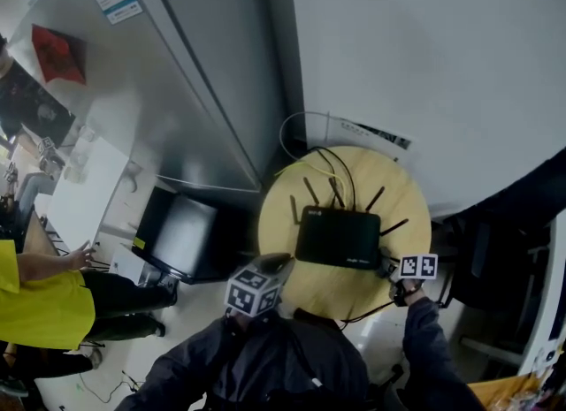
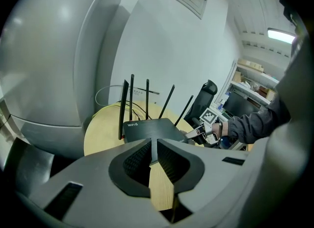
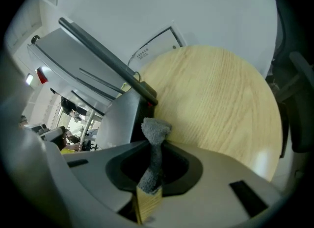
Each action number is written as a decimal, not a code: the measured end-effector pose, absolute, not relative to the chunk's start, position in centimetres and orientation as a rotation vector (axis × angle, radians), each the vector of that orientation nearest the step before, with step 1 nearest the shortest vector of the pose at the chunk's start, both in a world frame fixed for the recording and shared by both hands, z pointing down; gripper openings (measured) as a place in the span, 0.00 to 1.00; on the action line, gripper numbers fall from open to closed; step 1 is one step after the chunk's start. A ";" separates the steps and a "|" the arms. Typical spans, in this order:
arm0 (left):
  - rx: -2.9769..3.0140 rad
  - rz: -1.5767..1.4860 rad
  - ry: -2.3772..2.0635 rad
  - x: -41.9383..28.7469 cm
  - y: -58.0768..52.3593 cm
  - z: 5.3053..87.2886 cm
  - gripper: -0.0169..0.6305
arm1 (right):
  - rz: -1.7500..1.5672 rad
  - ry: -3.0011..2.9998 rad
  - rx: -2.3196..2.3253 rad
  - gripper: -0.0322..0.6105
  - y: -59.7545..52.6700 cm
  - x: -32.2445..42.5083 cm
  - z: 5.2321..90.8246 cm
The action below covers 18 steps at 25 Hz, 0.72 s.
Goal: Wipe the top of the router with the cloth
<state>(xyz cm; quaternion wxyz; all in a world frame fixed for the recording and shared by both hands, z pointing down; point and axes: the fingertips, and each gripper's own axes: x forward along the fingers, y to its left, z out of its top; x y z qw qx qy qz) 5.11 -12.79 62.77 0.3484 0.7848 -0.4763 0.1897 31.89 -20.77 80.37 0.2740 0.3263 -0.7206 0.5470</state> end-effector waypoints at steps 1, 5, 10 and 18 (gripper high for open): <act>2.040 0.492 -1.226 5.3 -12.8 62.8 0.07 | 1.476 -1.937 0.879 0.16 -20.2 32.0 80.3; 2.069 0.495 -1.188 5.8 -12.6 62.8 0.07 | 1.492 -1.935 0.913 0.16 -17.9 31.9 80.1; 2.101 0.493 -1.149 5.5 -12.0 62.6 0.07 | 1.473 -1.923 0.967 0.16 -15.8 31.3 79.9; 2.131 0.479 -1.128 3.2 -10.7 61.9 0.07 | 1.487 -1.842 1.092 0.16 -14.4 30.6 80.3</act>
